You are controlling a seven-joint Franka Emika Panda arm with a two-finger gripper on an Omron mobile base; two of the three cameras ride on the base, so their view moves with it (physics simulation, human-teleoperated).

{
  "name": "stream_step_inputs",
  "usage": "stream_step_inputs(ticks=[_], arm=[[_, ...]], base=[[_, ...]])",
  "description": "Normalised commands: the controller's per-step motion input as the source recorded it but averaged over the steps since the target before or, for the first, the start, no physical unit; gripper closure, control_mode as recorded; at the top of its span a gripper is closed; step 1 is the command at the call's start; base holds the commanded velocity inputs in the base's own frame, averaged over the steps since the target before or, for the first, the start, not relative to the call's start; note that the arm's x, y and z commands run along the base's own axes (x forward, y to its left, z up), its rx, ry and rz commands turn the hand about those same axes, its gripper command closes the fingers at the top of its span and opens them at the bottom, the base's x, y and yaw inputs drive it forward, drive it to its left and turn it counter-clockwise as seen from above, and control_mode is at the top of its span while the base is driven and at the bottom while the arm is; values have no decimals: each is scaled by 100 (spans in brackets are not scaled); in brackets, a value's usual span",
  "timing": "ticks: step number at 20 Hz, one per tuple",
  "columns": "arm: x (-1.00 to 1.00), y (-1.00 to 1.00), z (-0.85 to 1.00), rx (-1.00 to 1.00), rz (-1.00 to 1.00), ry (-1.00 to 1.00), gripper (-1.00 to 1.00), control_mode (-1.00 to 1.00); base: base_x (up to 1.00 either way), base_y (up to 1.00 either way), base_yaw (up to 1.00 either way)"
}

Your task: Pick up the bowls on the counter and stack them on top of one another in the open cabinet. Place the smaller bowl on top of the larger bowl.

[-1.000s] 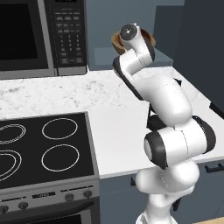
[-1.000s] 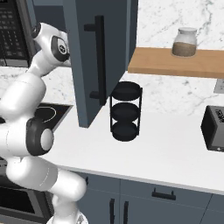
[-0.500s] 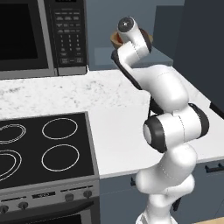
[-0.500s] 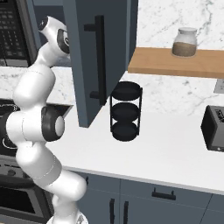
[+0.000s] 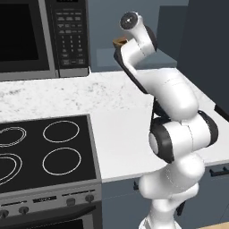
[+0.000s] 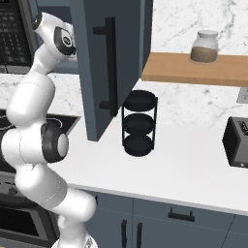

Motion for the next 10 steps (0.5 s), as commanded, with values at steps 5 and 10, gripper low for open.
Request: stream_step_inputs(ticks=[5, 10], arm=[[-100, 0, -31, 0, 0, -7, -100, -100], [-100, 0, -76, 3, 0, 19, -100, -100]], base=[[0, 0, 0], [0, 0, 0]])
